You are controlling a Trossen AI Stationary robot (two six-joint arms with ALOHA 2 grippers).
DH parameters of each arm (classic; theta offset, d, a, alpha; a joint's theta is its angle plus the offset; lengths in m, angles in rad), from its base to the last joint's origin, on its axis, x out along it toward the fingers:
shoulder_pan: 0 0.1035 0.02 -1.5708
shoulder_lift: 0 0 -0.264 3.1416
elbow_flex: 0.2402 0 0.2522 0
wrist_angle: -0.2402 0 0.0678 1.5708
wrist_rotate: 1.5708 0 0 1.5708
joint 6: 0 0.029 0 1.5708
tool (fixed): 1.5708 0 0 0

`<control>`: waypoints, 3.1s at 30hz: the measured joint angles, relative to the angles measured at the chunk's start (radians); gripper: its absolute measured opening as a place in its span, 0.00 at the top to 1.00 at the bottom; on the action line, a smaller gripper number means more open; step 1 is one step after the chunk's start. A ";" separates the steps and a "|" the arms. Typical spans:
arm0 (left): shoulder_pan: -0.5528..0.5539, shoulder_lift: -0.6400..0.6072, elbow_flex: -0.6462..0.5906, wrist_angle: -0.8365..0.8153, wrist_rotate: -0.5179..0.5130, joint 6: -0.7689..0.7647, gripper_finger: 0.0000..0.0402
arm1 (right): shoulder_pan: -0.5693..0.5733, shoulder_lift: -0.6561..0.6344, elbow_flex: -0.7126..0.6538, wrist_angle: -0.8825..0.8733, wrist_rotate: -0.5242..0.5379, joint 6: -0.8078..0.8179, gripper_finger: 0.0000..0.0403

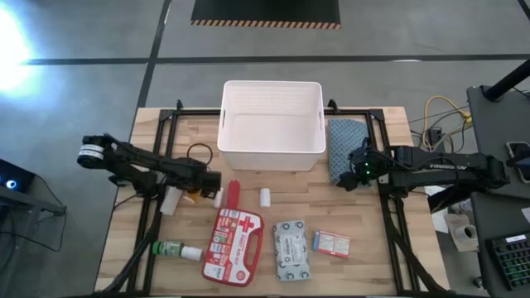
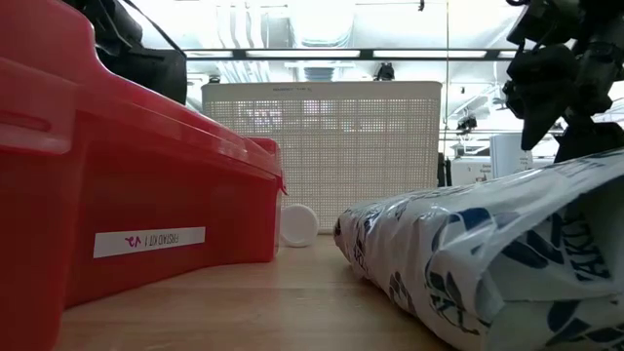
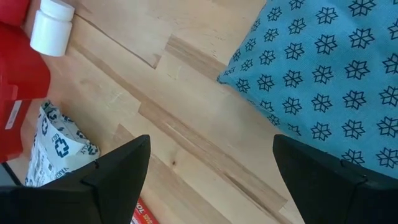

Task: Pick & place medical supplies in basket/bin
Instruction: Put the orange pill bottle into the white bin, then put the white bandage into the white bin

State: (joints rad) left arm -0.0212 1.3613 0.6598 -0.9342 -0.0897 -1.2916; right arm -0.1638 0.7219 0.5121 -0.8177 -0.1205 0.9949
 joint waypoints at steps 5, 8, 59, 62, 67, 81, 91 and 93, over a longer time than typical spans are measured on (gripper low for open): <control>0.000 0.000 -0.027 -0.016 0.048 0.060 0.40 | 0.000 0.001 0.000 0.001 0.020 0.018 0.18; 0.000 0.000 -0.035 -0.013 0.047 0.061 0.40 | 0.000 0.001 0.000 0.005 0.022 0.020 0.18; 0.404 0.343 1.335 -0.167 -0.084 1.080 0.60 | 0.000 0.000 0.002 0.097 0.034 -0.083 0.18; 0.404 0.384 1.380 -0.173 -0.082 1.127 0.60 | 0.000 0.000 0.002 0.096 0.034 -0.083 0.18; 0.414 0.413 1.414 -0.170 -0.074 1.160 0.60 | 0.000 -0.001 0.002 0.097 0.036 -0.098 0.18; 0.475 0.418 1.291 -0.117 -0.181 1.173 0.49 | 0.000 -0.001 0.002 0.098 0.034 -0.212 0.18; 0.390 0.340 1.371 -0.474 -0.231 1.087 0.24 | 0.000 -0.001 0.002 0.096 -0.009 -0.240 0.18; 0.329 0.298 1.379 -0.619 -0.230 1.020 0.25 | 0.000 -0.001 0.002 0.096 -0.012 -0.240 0.18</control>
State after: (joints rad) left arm 0.3079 1.6590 2.0390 -1.5535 -0.3193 -0.2720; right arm -0.1638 0.7212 0.5144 -0.7216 -0.1326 0.7551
